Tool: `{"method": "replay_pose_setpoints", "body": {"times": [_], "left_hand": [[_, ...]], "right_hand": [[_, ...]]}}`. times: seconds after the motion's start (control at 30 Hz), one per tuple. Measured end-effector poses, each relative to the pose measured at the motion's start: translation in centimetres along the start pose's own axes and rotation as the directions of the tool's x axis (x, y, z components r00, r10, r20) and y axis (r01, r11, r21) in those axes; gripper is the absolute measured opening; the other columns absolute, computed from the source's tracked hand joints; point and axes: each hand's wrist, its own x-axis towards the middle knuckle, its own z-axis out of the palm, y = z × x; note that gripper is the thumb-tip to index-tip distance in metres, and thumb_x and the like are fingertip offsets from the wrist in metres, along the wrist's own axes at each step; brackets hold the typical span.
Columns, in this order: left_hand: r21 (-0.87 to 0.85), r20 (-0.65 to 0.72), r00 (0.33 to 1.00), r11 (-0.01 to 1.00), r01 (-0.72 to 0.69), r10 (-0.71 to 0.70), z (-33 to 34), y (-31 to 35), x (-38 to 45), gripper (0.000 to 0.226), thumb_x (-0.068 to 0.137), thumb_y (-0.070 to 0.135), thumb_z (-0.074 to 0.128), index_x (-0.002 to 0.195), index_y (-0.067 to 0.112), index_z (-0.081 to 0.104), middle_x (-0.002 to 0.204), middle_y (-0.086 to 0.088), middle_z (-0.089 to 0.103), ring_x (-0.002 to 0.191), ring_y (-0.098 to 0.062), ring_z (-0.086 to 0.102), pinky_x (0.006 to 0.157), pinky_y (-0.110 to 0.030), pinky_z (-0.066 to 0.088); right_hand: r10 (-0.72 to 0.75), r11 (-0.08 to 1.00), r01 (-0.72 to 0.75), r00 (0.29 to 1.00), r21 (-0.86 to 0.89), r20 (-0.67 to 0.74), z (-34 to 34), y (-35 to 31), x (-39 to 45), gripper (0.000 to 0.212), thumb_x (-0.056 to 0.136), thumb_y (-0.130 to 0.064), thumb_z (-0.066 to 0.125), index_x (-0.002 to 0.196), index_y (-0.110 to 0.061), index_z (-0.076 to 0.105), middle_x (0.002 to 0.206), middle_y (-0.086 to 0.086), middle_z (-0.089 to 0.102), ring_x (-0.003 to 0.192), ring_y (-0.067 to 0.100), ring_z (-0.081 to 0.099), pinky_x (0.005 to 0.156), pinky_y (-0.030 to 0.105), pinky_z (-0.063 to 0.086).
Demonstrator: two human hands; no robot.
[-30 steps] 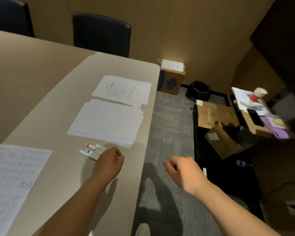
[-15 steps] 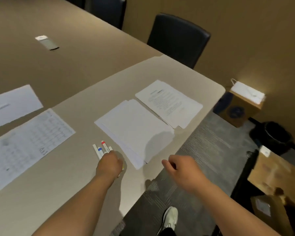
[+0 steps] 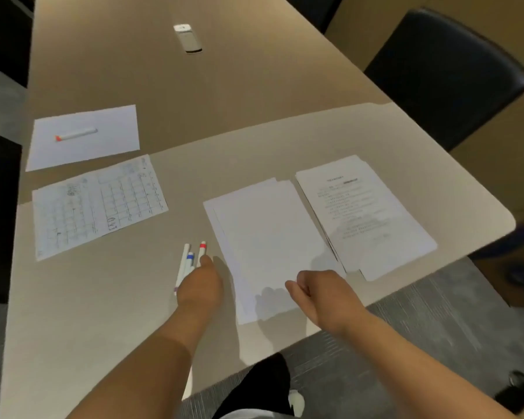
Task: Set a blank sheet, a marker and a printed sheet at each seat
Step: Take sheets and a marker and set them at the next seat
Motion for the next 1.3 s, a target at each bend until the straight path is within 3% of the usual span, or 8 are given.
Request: {"method": "replay_pose_setpoints", "body": {"times": [0.33,0.47,0.53,0.63,0.7,0.83,1.03,1.3], "left_hand": [[-0.074,-0.015,0.999,0.996,0.05,-0.051,-1.9,4.0,0.1,0.023,0.092,0.018,0.043,0.113,0.008,0.043,0.086,-0.005,0.053,0.076,-0.024,0.051,0.068,-0.033,0.042],[-0.271,-0.037,0.999,0.963,-0.006,-0.004,-2.0,7.2,0.3,0.007,0.096,0.015,0.04,0.099,0.01,0.043,0.09,-0.007,0.053,0.073,-0.019,0.051,0.064,-0.031,0.04],[-0.256,-0.039,0.998,0.965,-0.049,0.04,-1.3,8.9,0.7,0.019,0.099,0.029,0.043,0.106,0.011,0.045,0.104,-0.009,0.053,0.078,-0.02,0.057,0.065,-0.029,0.045],[-0.013,-0.093,0.989,0.993,-0.12,0.118,-0.1,10.3,0.9,0.078,0.085,0.066,0.051,0.14,0.013,0.032,0.127,-0.007,0.041,0.1,-0.023,0.061,0.069,-0.029,0.051],[0.03,-0.089,0.989,0.992,-0.119,0.121,0.8,11.1,1.0,0.1,0.074,0.077,0.054,0.146,0.014,0.024,0.131,-0.005,0.037,0.106,-0.022,0.058,0.071,-0.03,0.052],[0.004,0.01,0.994,0.994,-0.105,0.105,2.5,11.5,0.8,0.101,0.075,0.069,0.062,0.148,0.016,0.017,0.135,-0.004,0.032,0.111,-0.021,0.055,0.081,-0.031,0.052],[-0.006,-0.025,0.988,0.988,-0.152,0.152,2.7,10.4,1.2,0.092,0.078,0.07,0.057,0.146,0.019,0.023,0.131,0.0,0.037,0.101,-0.016,0.058,0.072,-0.026,0.054],[-0.01,-0.133,0.968,0.976,-0.217,0.214,3.4,9.8,1.5,0.078,0.075,0.07,0.06,0.135,0.023,0.046,0.118,0.007,0.051,0.093,-0.013,0.061,0.064,-0.022,0.053]], "right_hand": [[0.005,0.993,0.004,0.997,-0.119,0.077,-2.8,5.7,6.7,0.04,0.1,-0.039,0.033,0.066,-0.018,0.036,0.062,-0.004,0.044,0.057,0.014,0.041,0.052,0.03,0.031],[0.141,0.964,-0.139,0.99,-0.226,-0.008,-3.6,9.6,8.1,0.024,0.097,-0.038,0.039,0.103,-0.018,0.053,0.103,0.003,0.056,0.096,0.023,0.055,0.076,0.035,0.047],[0.218,0.941,-0.22,0.975,-0.256,-0.036,-4.0,11.9,9.3,0.039,0.095,-0.041,0.043,0.127,-0.02,0.047,0.13,0.005,0.049,0.117,0.026,0.047,0.089,0.038,0.045],[0.297,0.919,-0.277,0.954,-0.28,0.031,-4.2,14.6,10.6,0.08,0.089,-0.057,0.049,0.15,-0.018,0.015,0.161,0.01,0.01,0.146,0.034,0.013,0.114,0.048,0.026],[0.321,0.906,-0.279,0.943,-0.318,0.089,-4.1,16.1,11.1,0.104,0.082,-0.072,0.049,0.153,-0.02,-0.006,0.162,0.009,-0.012,0.149,0.035,-0.005,0.118,0.052,0.011],[0.315,0.901,-0.254,0.941,-0.352,0.127,-3.5,17.4,11.0,0.117,0.074,-0.077,0.055,0.153,-0.022,-0.011,0.162,0.008,-0.015,0.149,0.035,-0.005,0.118,0.052,0.015],[0.27,0.935,-0.255,0.963,-0.245,0.026,-3.7,18.0,10.7,0.09,0.081,-0.062,0.062,0.151,-0.031,0.014,0.162,0.0,0.005,0.146,0.029,0.011,0.113,0.047,0.028],[0.231,0.951,-0.23,0.973,-0.207,-0.017,-5.3,18.6,10.6,0.047,0.095,-0.052,0.046,0.138,-0.033,0.043,0.15,-0.007,0.04,0.129,0.02,0.044,0.099,0.039,0.046]]}}
